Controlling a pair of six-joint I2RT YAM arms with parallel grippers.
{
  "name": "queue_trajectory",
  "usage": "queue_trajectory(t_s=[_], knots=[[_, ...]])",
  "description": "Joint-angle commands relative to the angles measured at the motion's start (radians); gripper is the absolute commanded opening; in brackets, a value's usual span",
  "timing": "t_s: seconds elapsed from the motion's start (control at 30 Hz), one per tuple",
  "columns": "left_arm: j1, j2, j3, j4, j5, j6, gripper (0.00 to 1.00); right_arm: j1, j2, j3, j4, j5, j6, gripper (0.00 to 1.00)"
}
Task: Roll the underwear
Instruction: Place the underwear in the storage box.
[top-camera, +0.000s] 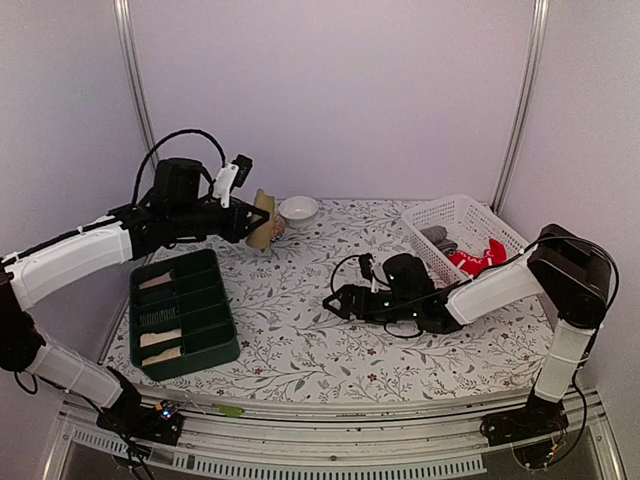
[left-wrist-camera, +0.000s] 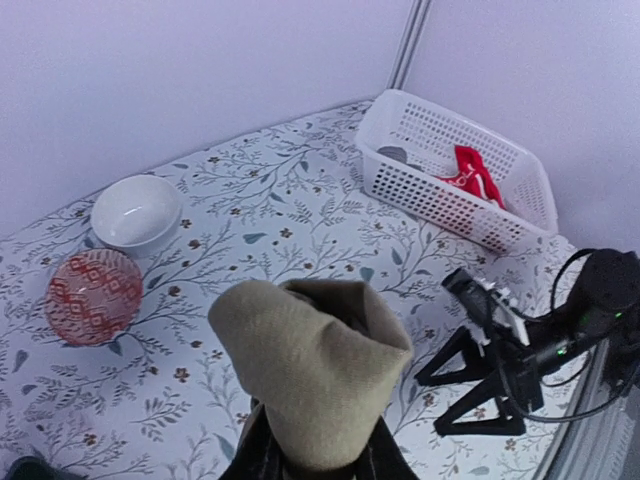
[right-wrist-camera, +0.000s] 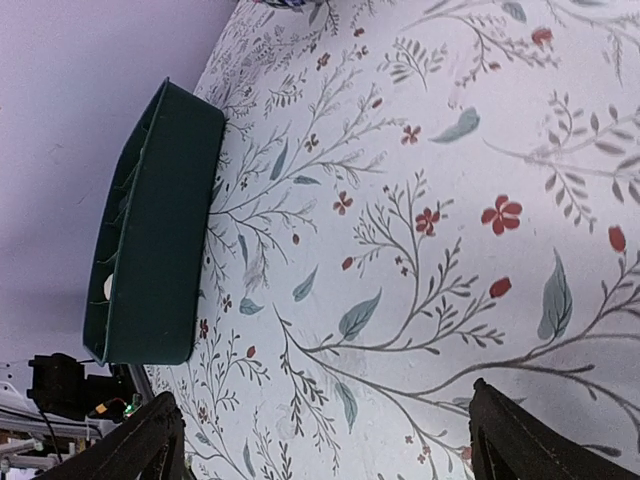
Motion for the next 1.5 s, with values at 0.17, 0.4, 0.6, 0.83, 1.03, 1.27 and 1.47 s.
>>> queue_trajectory(t_s=[0.17,0.4,0.6,0.83,1.03,1.27,1.47], knots=[[0.243,-0.035,0.141,-0.351,0.138,0.452,0.00,-0.029,-0.213,0.181,-0.365,0.086,-0.425,0.99],[0.308,0.089,0.259,-0.545,0.120,0.656,0.00,-0.148,-0.291,0.217,-0.391,-0.079,-0.480,0.99],[0.314,0.230,0.363,-0.755,0.008,0.833,0.00,-0.225,-0.296,0.260,-0.447,-0.132,-0.535,0.99],[0.348,0.356,0.425,-0.842,-0.014,0.952,0.00,-0.268,-0.259,0.291,-0.483,-0.180,-0.547,0.99],[0.378,0.449,0.420,-0.842,-0.106,1.029,0.00,-0.297,-0.229,0.299,-0.482,-0.227,-0.528,0.99],[0.425,0.500,0.434,-0.765,-0.241,1.069,0.00,-0.324,-0.207,0.308,-0.483,-0.276,-0.501,0.99],[0.452,0.532,0.443,-0.697,-0.324,1.116,0.00,-0.348,-0.189,0.317,-0.488,-0.298,-0.499,0.99]])
